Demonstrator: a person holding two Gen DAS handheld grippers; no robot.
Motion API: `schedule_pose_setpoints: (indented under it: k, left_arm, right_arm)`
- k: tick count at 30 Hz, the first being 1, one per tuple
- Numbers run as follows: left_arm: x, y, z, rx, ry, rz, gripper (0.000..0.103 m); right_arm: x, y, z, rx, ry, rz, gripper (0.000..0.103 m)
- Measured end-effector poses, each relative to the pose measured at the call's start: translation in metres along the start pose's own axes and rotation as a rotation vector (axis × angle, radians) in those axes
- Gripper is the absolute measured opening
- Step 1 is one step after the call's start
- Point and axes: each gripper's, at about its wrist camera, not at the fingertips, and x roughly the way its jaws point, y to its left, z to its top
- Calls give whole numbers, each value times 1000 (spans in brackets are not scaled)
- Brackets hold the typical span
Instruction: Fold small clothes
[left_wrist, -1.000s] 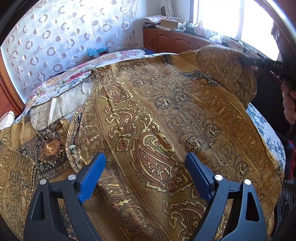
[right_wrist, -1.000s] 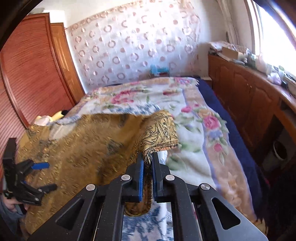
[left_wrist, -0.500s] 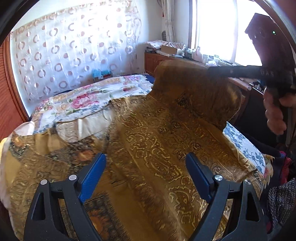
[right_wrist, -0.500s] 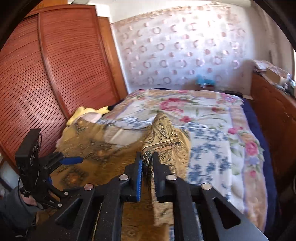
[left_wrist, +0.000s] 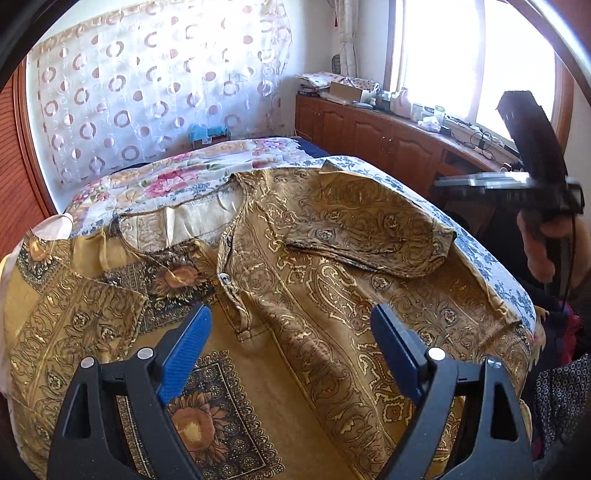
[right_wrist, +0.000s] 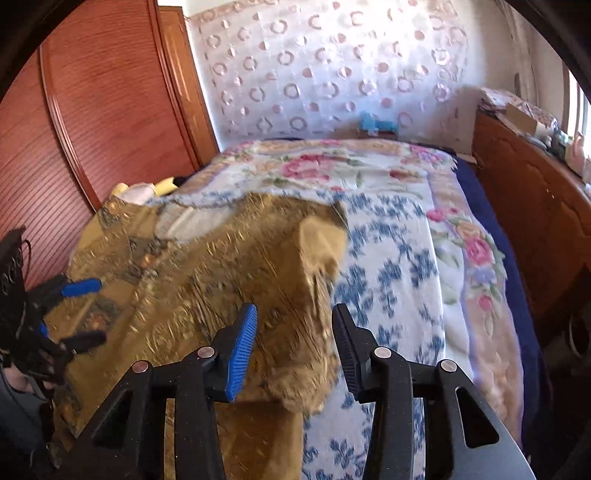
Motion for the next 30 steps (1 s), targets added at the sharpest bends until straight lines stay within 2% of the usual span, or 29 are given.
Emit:
schedule_pose_setpoints:
  k: [5, 11, 15, 18, 19, 21, 23, 26, 28, 29, 30]
  left_arm:
    - [3, -1, 5, 0, -1, -9, 89]
    - [8, -6, 7, 5, 0, -9, 89]
    - [16, -9, 4, -3, 16, -19, 89]
    - [22, -10, 1, 7, 32, -10, 89]
    - [24, -9, -1, 8, 38, -7, 89]
    - [28, -8, -5, 5, 53, 1, 89]
    - [32, -6, -8, 2, 62, 7, 89]
    - [34, -5, -12, -10, 76, 3, 89]
    - [34, -5, -11, -14, 69, 1, 89]
    - [34, -5, -11, -12, 71, 3, 89]
    - [34, -6, -11, -12, 73, 3, 89]
  right_arm:
    - [-3, 0, -28, 31, 12, -33, 44]
    - [-14, 16, -49, 10, 18, -13, 44]
    - [8, 16, -51, 2, 67, -62, 44]
    - [18, 13, -44, 21, 57, -85, 44]
    - [21, 12, -44, 22, 53, -97, 42]
    - [22, 13, -41, 9, 43, -137, 18]
    - [19, 17, -41, -10, 36, -189, 10]
    - [-2, 23, -41, -5, -41, -227, 10]
    - [-8, 33, -39, -48, -46, -229, 10]
    - [-6, 37, -39, -63, -36, -237, 14]
    - [-4, 42, -39, -84, -24, -239, 23]
